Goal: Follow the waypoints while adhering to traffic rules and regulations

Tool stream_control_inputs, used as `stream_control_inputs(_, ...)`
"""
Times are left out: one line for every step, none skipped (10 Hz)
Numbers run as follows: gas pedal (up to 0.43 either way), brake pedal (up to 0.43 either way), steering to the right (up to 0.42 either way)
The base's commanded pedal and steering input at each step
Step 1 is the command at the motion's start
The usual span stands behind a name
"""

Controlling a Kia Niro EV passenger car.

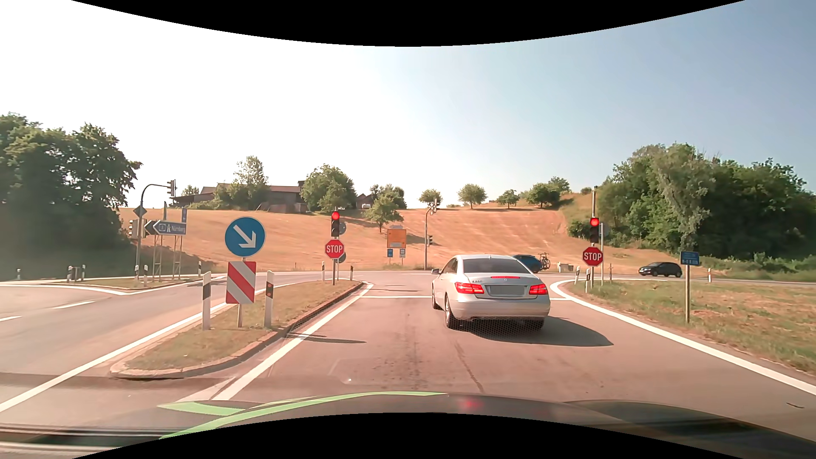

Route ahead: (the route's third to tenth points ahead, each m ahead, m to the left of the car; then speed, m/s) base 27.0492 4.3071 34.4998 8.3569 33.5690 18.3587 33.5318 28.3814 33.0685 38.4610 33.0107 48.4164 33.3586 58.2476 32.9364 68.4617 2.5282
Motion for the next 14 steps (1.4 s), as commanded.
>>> stream_control_inputs(0.000, 0.280, 0.025)
stream_control_inputs(0.000, 0.280, 0.020)
stream_control_inputs(0.000, 0.280, 0.014)
stream_control_inputs(0.000, 0.280, 0.011)
stream_control_inputs(0.000, 0.280, 0.008)
stream_control_inputs(0.000, 0.280, 0.007)
stream_control_inputs(0.000, 0.274, 0.006)
stream_control_inputs(0.000, 0.274, 0.006)
stream_control_inputs(0.000, 0.274, 0.006)
stream_control_inputs(0.000, 0.268, 0.006)
stream_control_inputs(0.000, 0.262, 0.006)
stream_control_inputs(0.000, 0.250, 0.006)
stream_control_inputs(0.000, 0.244, 0.006)
stream_control_inputs(0.000, 0.244, 0.006)
